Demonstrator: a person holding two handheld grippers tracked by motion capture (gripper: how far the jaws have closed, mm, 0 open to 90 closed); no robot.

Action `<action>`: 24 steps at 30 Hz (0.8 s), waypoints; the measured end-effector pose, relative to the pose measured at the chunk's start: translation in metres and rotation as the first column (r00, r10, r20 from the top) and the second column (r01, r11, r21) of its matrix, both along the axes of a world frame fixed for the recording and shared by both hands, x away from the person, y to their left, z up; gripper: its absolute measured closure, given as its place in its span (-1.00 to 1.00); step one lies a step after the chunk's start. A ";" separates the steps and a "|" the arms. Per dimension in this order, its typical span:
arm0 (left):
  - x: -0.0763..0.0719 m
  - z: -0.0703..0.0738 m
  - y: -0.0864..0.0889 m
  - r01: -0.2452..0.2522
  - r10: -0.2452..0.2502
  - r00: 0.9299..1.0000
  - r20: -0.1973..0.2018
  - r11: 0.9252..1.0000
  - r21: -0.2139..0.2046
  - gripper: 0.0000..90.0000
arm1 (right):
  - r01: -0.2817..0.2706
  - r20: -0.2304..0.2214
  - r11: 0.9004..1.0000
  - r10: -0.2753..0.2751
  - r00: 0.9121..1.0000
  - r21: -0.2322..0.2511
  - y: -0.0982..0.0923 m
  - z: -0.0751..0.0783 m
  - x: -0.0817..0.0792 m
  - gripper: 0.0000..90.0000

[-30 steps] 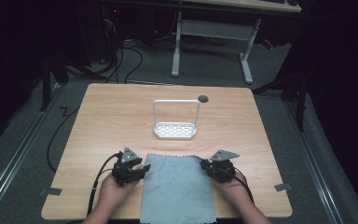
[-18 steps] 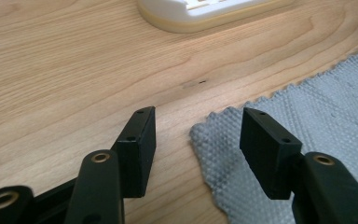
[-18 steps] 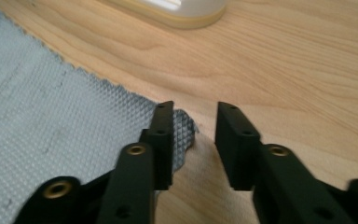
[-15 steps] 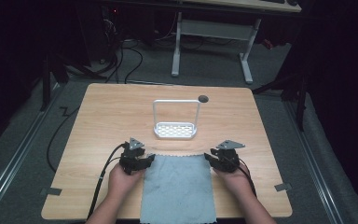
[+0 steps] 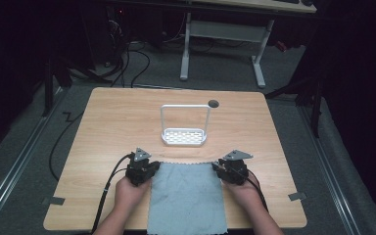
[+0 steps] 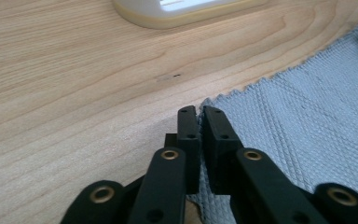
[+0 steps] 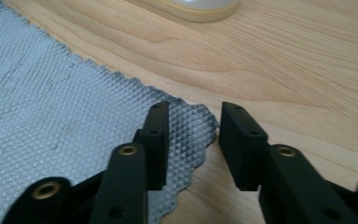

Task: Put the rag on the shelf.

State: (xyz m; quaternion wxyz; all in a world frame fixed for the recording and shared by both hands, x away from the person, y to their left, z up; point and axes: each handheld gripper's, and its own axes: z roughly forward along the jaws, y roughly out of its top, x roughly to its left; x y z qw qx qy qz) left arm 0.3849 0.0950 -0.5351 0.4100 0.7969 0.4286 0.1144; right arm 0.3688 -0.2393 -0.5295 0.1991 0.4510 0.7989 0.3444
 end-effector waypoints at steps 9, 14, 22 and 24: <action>-0.002 0.001 0.000 0.004 -0.004 1.000 0.011 1.000 -0.001 0.98 | -0.036 0.010 0.999 0.036 0.999 -0.020 0.008 0.000 -0.003 0.96; -0.005 0.005 0.006 0.005 -0.003 0.999 0.043 0.999 -0.053 0.98 | -0.034 0.031 0.999 0.034 0.999 0.018 0.005 0.004 -0.005 0.97; -0.015 0.021 0.010 0.006 0.015 0.988 0.152 0.991 -0.133 0.98 | -0.037 0.114 0.996 0.028 0.993 0.083 0.002 0.017 -0.014 0.97; -0.018 0.025 0.012 0.010 0.016 0.984 0.180 0.990 -0.140 0.98 | -0.043 0.138 0.995 0.030 0.990 0.089 0.001 0.020 -0.017 0.98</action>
